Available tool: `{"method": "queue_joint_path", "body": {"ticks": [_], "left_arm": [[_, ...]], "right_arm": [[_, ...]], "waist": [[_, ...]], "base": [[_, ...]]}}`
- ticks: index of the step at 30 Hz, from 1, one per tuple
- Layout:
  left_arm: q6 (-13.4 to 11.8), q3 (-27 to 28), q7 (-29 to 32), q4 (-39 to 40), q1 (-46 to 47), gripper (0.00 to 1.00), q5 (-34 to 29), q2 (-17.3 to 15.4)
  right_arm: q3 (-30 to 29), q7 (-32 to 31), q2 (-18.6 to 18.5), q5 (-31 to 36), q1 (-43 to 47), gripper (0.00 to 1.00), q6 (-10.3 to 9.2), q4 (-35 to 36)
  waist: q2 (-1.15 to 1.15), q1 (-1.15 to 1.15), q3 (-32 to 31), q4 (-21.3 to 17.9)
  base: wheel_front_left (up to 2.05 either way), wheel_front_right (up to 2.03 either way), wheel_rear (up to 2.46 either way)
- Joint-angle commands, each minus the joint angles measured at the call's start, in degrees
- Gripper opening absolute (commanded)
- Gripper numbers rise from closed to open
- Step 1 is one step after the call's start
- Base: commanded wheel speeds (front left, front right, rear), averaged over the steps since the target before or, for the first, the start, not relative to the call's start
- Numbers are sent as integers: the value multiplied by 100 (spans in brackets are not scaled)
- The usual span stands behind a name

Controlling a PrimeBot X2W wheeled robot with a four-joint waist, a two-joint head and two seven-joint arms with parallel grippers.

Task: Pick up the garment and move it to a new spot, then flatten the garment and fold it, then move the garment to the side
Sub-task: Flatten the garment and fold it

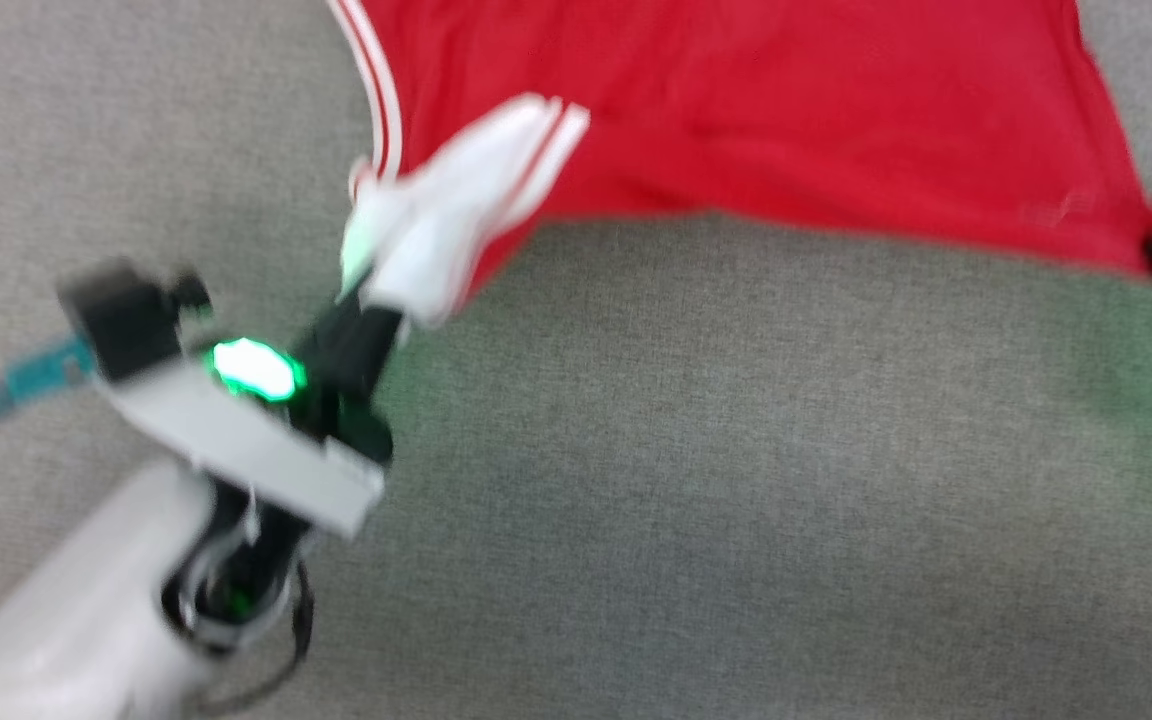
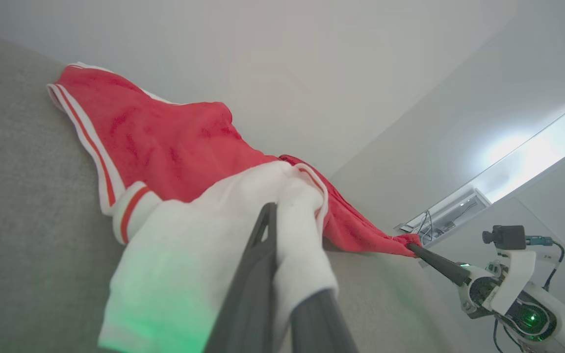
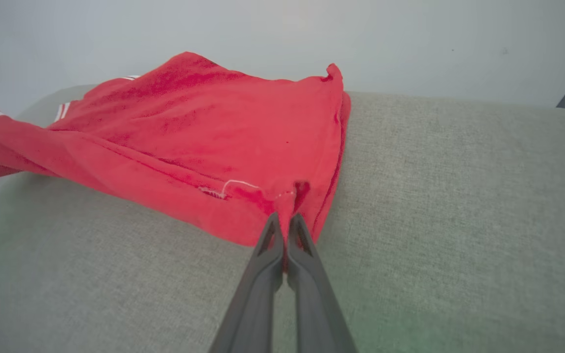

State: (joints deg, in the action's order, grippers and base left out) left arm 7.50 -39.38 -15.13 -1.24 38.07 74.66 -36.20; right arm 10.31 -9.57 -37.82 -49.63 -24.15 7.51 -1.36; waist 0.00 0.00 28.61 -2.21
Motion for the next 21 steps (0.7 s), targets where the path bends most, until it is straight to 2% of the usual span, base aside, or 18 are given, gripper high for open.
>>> {"method": "queue_joint_path", "body": {"ticks": [1,5,13,21], "left_arm": [[-7,57,6,220,-427,0,-243,-98],[-7,287,5,738,-1203,0,-510,-221],[-6,833,5,1763,-2605,0,-771,-690],[-74,1232,5,2515,-3662,0,-1045,-938]], "right_arm": [[-277,-236,46,46,545,0,-5,418],[-829,-814,267,228,1596,0,-5,1303],[-1754,-1756,941,626,3201,0,-5,2936],[-2207,-2063,1450,777,4067,0,-5,3777]], "waist": [[0,0,-224,26],[0,0,-360,2],[0,0,-445,-74],[0,0,-428,-97]], "base": [[0,0,0],[0,0,0],[0,0,0],[0,0,0]]}}
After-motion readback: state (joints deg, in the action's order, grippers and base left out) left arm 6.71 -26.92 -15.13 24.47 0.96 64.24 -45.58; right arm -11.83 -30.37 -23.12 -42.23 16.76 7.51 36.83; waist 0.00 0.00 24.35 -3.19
